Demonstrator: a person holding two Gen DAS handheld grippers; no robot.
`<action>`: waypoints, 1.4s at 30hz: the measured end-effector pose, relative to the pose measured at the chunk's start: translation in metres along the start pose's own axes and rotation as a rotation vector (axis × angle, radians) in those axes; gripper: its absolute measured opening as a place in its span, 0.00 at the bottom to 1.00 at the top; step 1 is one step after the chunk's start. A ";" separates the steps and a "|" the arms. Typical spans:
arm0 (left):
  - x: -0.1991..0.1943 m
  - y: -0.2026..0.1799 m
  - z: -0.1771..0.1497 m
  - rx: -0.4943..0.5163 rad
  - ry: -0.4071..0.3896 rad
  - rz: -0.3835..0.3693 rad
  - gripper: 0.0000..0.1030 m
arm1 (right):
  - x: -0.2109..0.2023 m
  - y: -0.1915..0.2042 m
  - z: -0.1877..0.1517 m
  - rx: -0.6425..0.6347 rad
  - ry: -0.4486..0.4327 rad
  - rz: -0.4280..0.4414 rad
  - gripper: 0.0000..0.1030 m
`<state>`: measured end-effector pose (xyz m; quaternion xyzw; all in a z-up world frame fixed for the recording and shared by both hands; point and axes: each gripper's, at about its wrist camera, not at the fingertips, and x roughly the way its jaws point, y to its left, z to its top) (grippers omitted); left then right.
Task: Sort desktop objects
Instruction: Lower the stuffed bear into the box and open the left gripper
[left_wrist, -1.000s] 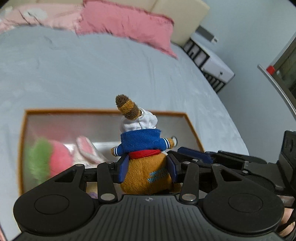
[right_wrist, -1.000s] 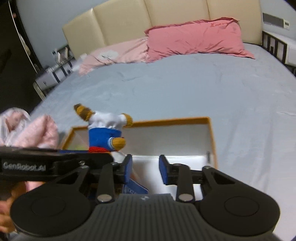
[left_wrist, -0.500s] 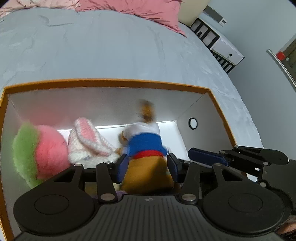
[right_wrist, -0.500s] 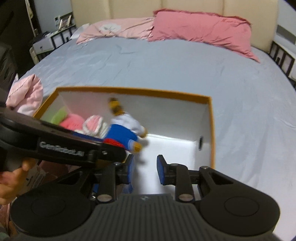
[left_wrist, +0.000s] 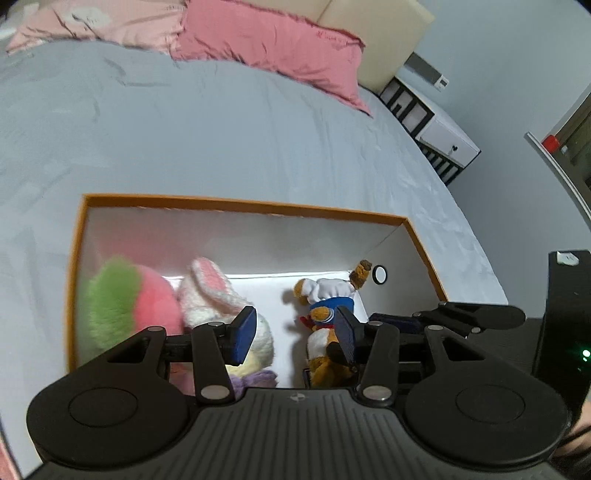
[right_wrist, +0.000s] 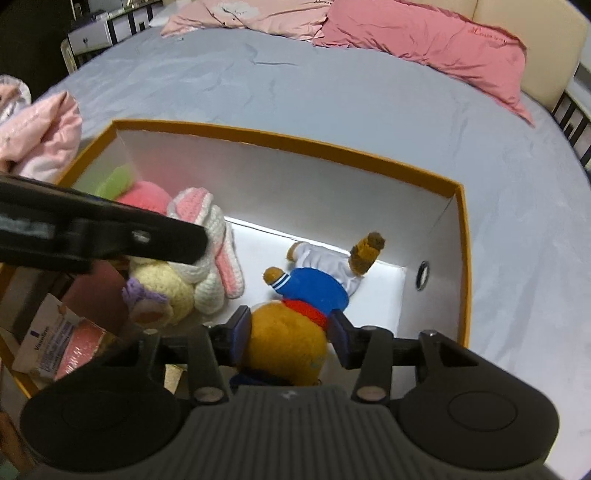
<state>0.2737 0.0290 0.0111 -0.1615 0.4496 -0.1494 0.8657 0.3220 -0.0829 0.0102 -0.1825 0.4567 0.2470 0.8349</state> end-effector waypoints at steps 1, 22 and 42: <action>-0.005 0.000 -0.002 0.008 -0.011 0.012 0.52 | -0.001 0.002 0.000 -0.012 0.003 -0.013 0.51; -0.008 0.020 -0.016 0.001 0.028 0.103 0.52 | 0.018 0.019 0.008 -0.001 0.121 -0.023 0.55; -0.008 0.029 -0.015 -0.031 0.011 0.047 0.50 | 0.019 0.017 0.006 0.075 0.114 0.097 0.59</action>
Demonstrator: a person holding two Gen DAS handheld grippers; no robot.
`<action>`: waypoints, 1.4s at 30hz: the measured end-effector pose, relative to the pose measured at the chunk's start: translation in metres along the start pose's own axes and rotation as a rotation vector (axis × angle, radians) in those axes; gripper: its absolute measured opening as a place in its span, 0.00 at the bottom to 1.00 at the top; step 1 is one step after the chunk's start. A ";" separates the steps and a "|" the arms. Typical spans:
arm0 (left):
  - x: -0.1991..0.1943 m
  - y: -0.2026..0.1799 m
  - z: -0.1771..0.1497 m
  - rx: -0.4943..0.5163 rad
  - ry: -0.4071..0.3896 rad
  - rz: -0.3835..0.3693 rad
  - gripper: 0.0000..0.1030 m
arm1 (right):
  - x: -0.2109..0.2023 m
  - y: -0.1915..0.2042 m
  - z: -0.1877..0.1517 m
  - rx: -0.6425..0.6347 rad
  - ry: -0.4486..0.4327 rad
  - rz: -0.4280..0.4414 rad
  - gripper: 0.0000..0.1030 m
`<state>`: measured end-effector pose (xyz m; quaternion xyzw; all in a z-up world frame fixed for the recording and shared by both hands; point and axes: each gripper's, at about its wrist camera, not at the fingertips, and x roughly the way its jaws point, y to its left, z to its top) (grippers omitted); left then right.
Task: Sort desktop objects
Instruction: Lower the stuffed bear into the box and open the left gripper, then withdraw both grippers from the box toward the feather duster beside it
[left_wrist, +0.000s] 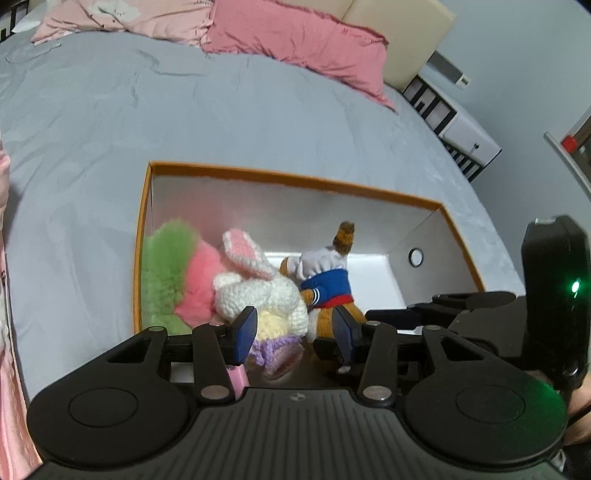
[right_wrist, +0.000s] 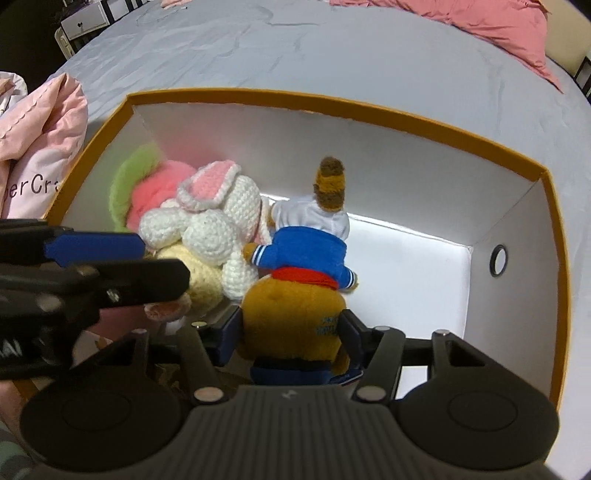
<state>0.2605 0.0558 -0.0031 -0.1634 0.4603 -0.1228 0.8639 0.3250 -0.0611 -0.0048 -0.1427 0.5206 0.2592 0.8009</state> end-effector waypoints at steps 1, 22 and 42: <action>-0.002 0.000 0.000 -0.003 -0.011 -0.005 0.50 | -0.001 0.003 -0.002 -0.006 -0.013 -0.008 0.64; -0.075 -0.056 -0.048 0.192 -0.244 -0.006 0.50 | -0.115 0.003 -0.088 -0.032 -0.431 -0.077 0.69; -0.079 -0.082 -0.171 0.305 -0.035 -0.017 0.50 | -0.121 0.000 -0.258 0.218 -0.348 -0.094 0.71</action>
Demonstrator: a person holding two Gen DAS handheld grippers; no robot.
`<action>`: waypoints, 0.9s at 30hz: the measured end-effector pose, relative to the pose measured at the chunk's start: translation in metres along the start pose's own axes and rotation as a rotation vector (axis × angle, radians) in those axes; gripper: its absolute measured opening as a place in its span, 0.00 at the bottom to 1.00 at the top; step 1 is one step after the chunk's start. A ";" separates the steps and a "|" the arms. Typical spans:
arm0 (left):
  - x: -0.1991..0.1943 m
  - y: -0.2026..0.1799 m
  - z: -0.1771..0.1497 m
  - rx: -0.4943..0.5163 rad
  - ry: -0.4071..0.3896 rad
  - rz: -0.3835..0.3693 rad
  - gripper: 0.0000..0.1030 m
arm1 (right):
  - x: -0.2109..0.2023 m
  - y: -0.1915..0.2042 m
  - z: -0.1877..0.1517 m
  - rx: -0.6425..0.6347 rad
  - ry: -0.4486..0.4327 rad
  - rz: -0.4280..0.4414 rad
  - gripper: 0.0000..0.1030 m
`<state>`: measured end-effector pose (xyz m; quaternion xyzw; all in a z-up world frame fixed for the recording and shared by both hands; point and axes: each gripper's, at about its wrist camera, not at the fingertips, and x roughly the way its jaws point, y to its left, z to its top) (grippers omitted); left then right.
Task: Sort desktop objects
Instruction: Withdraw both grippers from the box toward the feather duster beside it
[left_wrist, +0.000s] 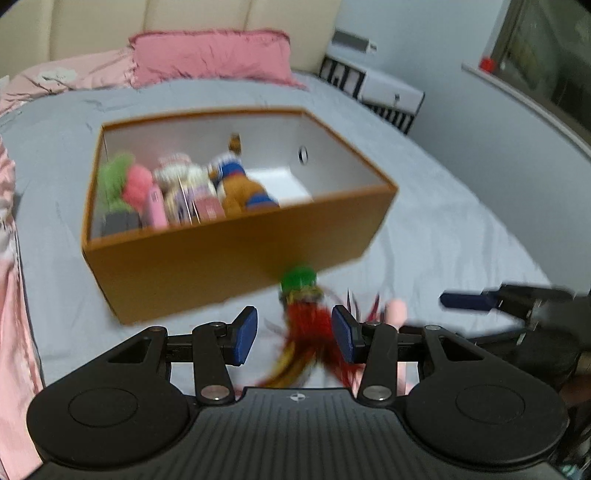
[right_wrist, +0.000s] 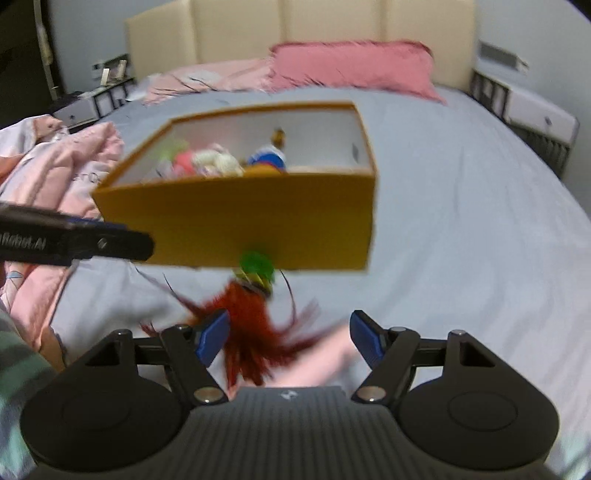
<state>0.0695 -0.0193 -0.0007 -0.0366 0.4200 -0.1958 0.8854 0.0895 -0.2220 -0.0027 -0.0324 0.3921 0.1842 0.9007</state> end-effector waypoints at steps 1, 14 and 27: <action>0.002 -0.002 -0.004 0.003 0.020 0.005 0.50 | -0.001 -0.005 -0.002 0.032 0.008 0.001 0.71; 0.007 -0.001 -0.024 -0.071 0.114 -0.026 0.50 | 0.000 -0.020 -0.028 0.227 0.130 0.077 0.60; 0.019 -0.006 -0.023 -0.081 0.128 0.021 0.50 | 0.010 -0.018 -0.032 0.215 0.207 0.117 0.50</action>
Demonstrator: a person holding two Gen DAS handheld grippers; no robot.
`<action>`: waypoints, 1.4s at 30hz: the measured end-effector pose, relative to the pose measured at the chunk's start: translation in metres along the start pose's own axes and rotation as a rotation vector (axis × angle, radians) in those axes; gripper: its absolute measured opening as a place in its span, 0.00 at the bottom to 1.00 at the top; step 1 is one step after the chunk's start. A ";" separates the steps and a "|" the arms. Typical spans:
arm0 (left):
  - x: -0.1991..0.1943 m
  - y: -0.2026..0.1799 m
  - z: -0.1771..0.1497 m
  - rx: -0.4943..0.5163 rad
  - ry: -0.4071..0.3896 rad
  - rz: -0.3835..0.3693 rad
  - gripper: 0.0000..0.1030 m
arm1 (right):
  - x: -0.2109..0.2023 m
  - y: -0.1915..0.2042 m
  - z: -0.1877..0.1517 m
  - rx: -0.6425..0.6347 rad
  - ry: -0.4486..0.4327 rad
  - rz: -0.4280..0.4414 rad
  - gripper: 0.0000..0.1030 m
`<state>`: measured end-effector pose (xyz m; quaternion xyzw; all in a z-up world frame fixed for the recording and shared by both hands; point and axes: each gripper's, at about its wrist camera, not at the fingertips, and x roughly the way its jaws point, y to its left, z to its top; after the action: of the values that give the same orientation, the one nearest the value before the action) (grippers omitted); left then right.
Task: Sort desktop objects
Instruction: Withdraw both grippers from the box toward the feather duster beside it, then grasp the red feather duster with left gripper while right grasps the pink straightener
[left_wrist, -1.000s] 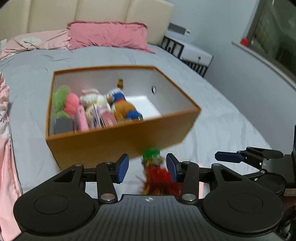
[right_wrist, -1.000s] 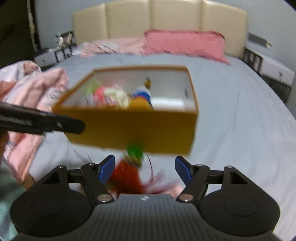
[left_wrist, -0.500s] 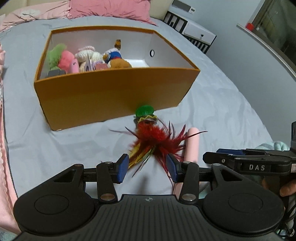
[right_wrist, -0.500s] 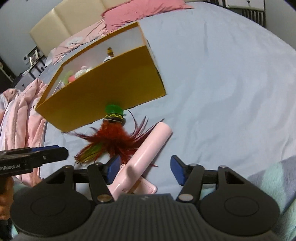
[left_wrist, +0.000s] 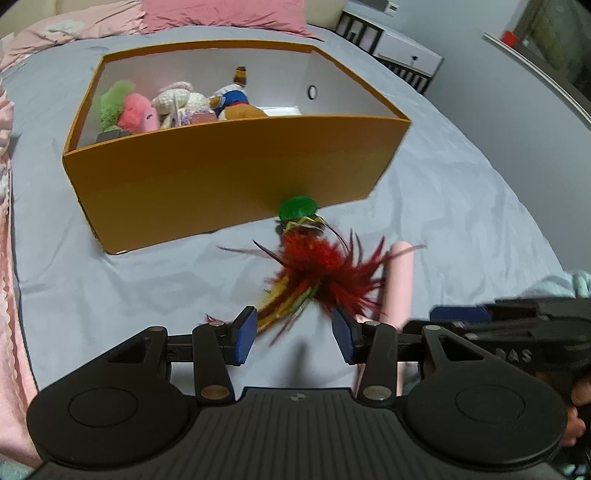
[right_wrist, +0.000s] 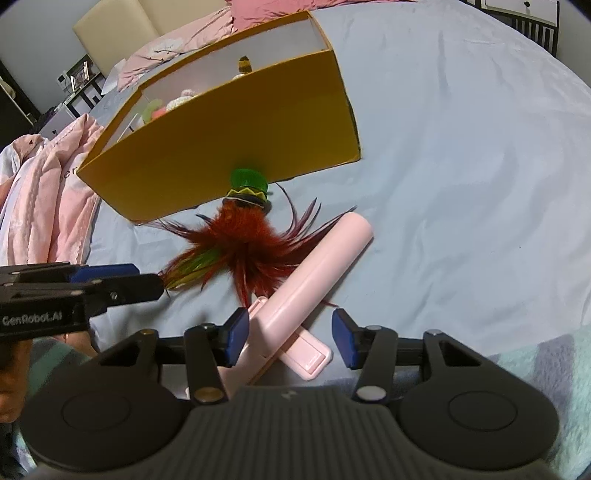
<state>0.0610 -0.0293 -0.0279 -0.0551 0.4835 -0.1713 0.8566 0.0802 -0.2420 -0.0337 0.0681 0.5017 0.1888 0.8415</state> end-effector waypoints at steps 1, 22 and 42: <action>0.002 0.001 0.002 -0.005 -0.002 0.002 0.50 | -0.001 -0.002 0.000 0.005 0.005 0.005 0.47; 0.051 -0.005 0.024 0.041 0.094 0.023 0.50 | 0.048 0.001 0.019 -0.200 0.351 -0.017 0.38; 0.052 -0.018 0.019 0.118 0.032 0.030 0.01 | 0.032 -0.035 0.014 0.015 0.222 0.144 0.17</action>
<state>0.0976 -0.0657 -0.0557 0.0054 0.4869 -0.1875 0.8531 0.1150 -0.2605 -0.0634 0.0889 0.5868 0.2513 0.7646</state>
